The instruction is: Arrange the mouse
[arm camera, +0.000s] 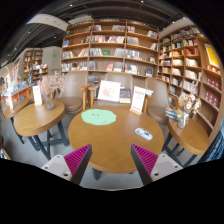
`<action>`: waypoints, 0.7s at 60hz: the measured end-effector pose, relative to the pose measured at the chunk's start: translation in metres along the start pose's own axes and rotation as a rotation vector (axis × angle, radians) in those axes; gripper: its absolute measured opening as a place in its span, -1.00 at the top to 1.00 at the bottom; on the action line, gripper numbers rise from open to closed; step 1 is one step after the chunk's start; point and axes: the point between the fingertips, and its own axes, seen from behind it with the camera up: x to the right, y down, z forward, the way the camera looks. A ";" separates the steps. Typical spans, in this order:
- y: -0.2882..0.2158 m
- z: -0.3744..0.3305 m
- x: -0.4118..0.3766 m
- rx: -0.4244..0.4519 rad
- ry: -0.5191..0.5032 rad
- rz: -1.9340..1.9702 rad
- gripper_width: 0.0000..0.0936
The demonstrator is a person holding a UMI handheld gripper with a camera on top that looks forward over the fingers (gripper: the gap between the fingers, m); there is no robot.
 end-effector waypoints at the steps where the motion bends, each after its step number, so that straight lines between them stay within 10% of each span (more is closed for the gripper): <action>1: 0.002 -0.001 0.003 -0.001 0.005 -0.002 -0.81; 42: 0.047 0.095 0.189 -0.061 0.199 0.081 -0.81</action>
